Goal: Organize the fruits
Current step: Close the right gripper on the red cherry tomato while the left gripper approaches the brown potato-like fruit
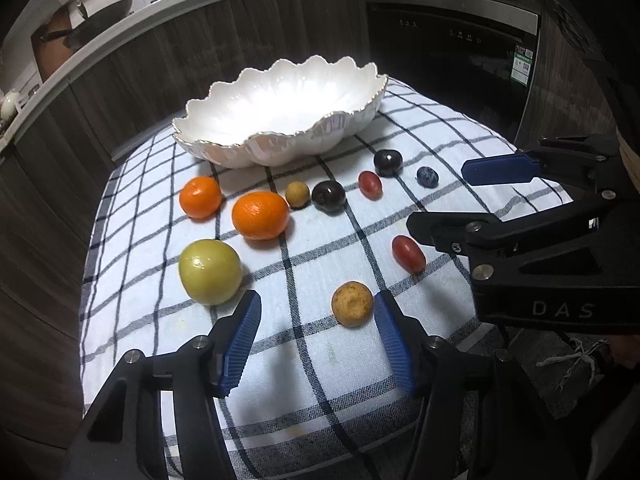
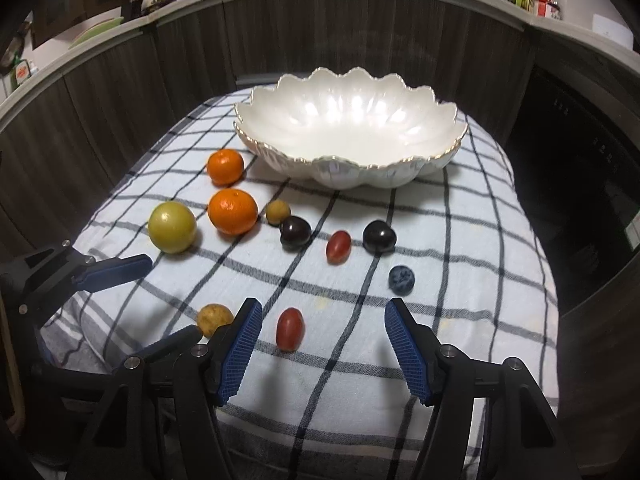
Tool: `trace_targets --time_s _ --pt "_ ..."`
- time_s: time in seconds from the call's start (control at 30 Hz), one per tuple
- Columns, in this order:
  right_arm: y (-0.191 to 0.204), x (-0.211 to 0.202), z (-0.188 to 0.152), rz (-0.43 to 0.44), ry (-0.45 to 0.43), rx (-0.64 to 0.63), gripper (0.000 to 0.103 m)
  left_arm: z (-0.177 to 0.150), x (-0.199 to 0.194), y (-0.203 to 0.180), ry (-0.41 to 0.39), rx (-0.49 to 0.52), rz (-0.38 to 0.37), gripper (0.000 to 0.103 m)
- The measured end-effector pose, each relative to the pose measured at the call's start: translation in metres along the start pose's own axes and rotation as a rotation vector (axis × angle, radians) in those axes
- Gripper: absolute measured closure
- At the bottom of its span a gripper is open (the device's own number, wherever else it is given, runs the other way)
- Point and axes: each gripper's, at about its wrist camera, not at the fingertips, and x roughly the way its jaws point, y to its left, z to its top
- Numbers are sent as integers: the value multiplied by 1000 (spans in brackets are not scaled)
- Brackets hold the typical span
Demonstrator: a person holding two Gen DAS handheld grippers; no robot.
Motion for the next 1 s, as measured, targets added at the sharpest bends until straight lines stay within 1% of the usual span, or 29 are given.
trace_targets --time_s 0.07,0.13,0.2,0.33,0.43,0.57,0.6,0.63,0.7,0.73,0.8,0.97,1.0 --pt "0 4 -1 5 12 2 39 -1 2 -2 4 7 -10 47" --pt "1 9 -2 15 31 0 45 -1 4 -4 8 15 -17 47" --pt "3 13 -3 28 47 -3 47 -2 8 -6 14 23 -26 48" --pt "5 20 -5 39 63 -7 48 -2 14 -7 27 25 -41 55" --pt "6 24 -6 42 75 -8 48 -2 18 -5 29 20 -38 59" --pt "7 30 -7 52 95 -6 48 -4 21 -5 28 20 -50 60" --pt "7 32 -7 56 98 -6 50 -4 21 -6 30 23 -50 60" --pt "8 33 -7 60 103 -7 55 -5 23 -6 33 24 -52 60" --pt "10 36 -7 72 115 -11 60 -5 24 -6 38 24 -61 63" --pt "11 38 -8 81 121 -13 66 -5 25 -6 39 24 -64 63" --pt "13 40 -9 91 130 -16 69 -6 26 -7 42 24 -68 65" --pt "14 43 -10 96 139 -13 78 -5 28 -8 42 21 -98 77" --pt "14 43 -10 94 139 -12 80 -5 27 -8 41 23 -96 77"
